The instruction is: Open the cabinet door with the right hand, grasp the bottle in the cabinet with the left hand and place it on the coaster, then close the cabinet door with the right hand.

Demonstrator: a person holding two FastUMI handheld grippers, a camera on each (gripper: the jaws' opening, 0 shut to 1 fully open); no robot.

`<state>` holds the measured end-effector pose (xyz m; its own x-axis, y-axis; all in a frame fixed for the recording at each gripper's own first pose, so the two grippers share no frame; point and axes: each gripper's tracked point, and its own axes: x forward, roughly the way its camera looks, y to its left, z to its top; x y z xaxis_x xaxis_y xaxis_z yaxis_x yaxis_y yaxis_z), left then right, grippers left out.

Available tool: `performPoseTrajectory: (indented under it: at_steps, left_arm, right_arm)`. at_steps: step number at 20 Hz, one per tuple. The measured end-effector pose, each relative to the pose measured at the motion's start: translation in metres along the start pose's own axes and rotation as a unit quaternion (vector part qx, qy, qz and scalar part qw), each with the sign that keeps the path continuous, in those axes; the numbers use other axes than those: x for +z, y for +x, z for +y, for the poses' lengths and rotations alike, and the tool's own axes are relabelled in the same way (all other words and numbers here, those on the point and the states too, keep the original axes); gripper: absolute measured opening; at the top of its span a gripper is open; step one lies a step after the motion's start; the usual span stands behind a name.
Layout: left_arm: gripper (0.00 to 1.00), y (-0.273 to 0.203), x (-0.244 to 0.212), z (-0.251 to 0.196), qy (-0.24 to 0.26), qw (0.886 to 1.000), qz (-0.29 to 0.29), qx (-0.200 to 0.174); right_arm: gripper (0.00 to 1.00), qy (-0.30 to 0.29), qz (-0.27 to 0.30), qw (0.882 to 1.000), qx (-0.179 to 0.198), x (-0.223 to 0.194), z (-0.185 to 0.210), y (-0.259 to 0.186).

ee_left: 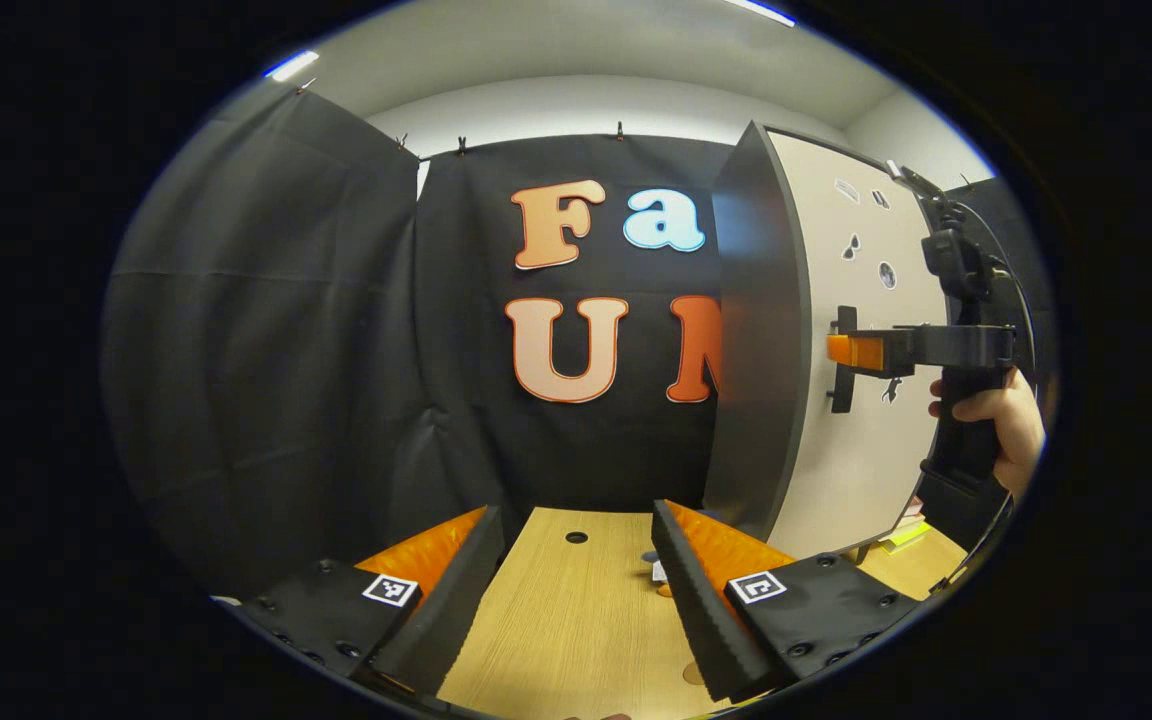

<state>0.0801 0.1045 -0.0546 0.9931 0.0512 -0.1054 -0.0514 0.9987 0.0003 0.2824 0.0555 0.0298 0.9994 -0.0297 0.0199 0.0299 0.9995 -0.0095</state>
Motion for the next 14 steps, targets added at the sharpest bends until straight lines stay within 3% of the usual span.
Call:
performPoseTrajectory:
  at_steps: [3,7,12,14]
  left_arm:
    - [0.97,0.006,0.000,0.004,0.007,1.000,0.001,0.001]
    - [0.97,0.014,-0.006,0.009,0.007,1.000,0.009,0.002]
    - [0.97,0.016,-0.008,0.010,0.002,1.000,0.011,-0.001]
    - [0.97,0.012,-0.006,0.010,0.002,1.000,0.010,-0.003]
  right_arm:
    - [0.91,0.002,0.013,1.000,-0.006,-0.014,-0.002,0.017]
    - [0.78,0.005,0.021,1.000,-0.016,-0.024,-0.007,0.029]
    - [0.40,0.014,0.024,0.999,-0.027,-0.030,-0.007,0.034]
    - [0.33,0.019,0.025,0.999,-0.029,-0.029,-0.008,0.032]
